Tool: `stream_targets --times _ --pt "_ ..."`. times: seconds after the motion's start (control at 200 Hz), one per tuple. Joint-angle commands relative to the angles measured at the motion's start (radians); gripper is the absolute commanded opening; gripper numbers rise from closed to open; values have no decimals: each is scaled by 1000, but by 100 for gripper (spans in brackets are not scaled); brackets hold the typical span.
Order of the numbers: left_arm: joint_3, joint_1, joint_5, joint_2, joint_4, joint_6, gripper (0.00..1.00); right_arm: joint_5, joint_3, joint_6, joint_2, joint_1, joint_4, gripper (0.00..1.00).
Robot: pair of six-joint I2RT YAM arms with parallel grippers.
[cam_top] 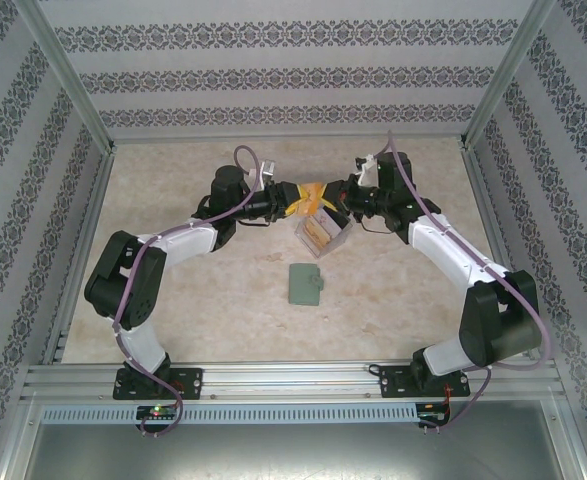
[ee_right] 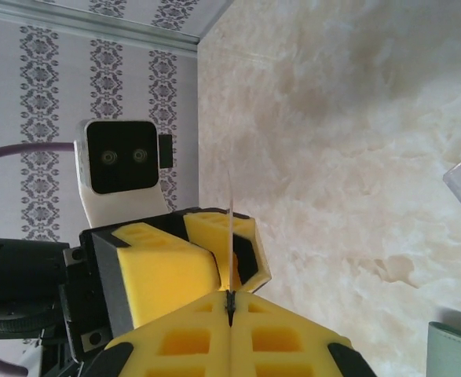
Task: Put the credit cards into the card holder
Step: Pick up the credit card from the storage box, then open the card holder at the center of the table.
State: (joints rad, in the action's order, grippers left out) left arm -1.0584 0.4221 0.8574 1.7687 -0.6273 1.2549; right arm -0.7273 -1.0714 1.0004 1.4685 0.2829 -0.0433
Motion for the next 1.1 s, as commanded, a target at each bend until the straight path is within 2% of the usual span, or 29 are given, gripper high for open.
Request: stream_targets --times 0.0,0.06,0.125,0.24,0.285,0.629,0.749,0.764,0.814,0.859,0.889,0.909,0.989,1.029,1.094 --pt "11 -8 11 -43 -54 -3 12 -33 20 24 -8 -14 59 6" --pt "22 -8 1 -50 -67 10 0 -50 25 38 -8 -14 88 10" --pt "36 -8 -12 -54 -99 39 0 -63 29 53 -5 -14 104 13" --pt "53 -8 -18 -42 -185 107 0 -90 43 85 -1 -9 168 26" --pt "59 -8 -18 -37 -215 129 0 -97 46 92 0 -8 185 28" --pt "89 -7 -49 6 -393 254 0 -136 37 101 46 15 221 28" --pt "96 -8 -59 -1 -365 242 0 -142 39 100 44 15 233 16" --pt "96 -8 -60 -3 -358 239 4 -142 41 97 42 16 232 12" --pt "97 -8 -63 -10 -316 218 15 -130 48 87 30 12 218 9" --pt "97 -7 -70 -24 -247 185 35 -92 66 60 3 5 185 8" --pt "99 -7 -79 -39 -190 152 52 -54 80 26 -18 3 144 8" --pt "99 -6 -86 -48 -134 125 59 -27 84 -5 -35 3 103 8" --pt "89 3 -158 -121 202 -47 71 101 83 -154 -90 21 -103 8" --pt "79 15 -225 -160 391 -149 76 213 72 -252 -117 53 -240 8" --pt "67 36 -362 -216 651 -256 81 336 72 -336 -139 114 -354 8"
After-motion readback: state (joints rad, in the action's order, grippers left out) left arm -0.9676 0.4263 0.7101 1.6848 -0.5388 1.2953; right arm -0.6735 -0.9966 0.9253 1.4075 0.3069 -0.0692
